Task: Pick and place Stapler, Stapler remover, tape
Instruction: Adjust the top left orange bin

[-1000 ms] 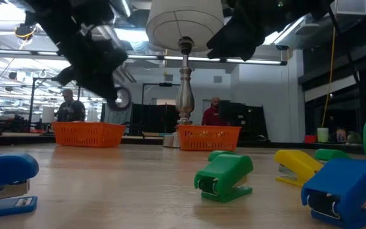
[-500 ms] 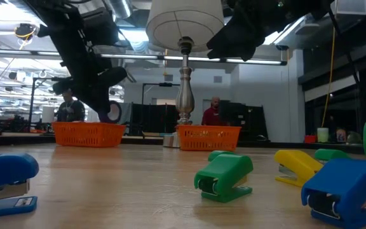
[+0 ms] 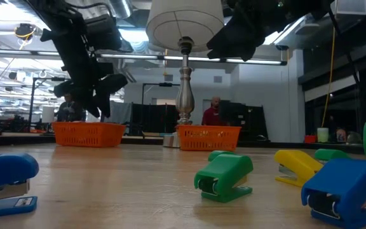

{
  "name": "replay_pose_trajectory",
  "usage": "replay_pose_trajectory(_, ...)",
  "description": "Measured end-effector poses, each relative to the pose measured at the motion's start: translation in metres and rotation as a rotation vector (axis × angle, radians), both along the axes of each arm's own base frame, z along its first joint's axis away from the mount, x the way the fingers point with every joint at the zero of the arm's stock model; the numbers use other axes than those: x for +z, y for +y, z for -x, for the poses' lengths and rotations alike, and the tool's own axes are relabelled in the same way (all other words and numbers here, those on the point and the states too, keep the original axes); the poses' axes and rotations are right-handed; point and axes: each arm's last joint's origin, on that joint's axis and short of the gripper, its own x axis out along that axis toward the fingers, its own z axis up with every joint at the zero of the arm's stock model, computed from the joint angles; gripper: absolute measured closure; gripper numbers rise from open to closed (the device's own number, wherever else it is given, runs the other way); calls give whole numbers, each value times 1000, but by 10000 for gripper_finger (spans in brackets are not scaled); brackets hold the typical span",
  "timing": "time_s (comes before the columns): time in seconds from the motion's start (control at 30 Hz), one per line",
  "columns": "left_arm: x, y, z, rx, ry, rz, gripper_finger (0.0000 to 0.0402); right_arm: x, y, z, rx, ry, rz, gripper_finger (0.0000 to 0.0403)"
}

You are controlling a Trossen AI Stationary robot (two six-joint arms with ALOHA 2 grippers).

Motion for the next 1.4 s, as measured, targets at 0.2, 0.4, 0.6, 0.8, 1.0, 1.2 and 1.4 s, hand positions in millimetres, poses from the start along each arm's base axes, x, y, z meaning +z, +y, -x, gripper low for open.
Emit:
replay_pose_trajectory(0.2, 10, -5, 2, -71, -11, -42, 226, -2, 0, 1, 0, 19, 2, 183)
replay_pose_trajectory(0.4, 30, -21, -1, -199, -126, -112, 226, -11, 0, 7, 26, 134, 1, 183)
replay_pose_trajectory(0.6, 46, -44, -4, -402, -172, -198, 228, -20, 4, 15, 55, 254, -49, 183)
replay_pose_trajectory(0.8, 41, -64, 5, -632, 1, -199, 229, -29, 12, 25, 116, 391, -80, 183)
replay_pose_trajectory(1.0, 27, -64, 14, -709, 233, -173, 231, -31, 20, 29, 141, 430, -76, 183)
replay_pose_trajectory(1.2, 14, -56, 11, -828, 435, -191, 238, -31, 22, 29, 146, 428, -72, 183)
replay_pose_trajectory(1.4, 1, -45, 7, -887, 571, -177, 239, -31, 22, 29, 147, 427, -68, 182)
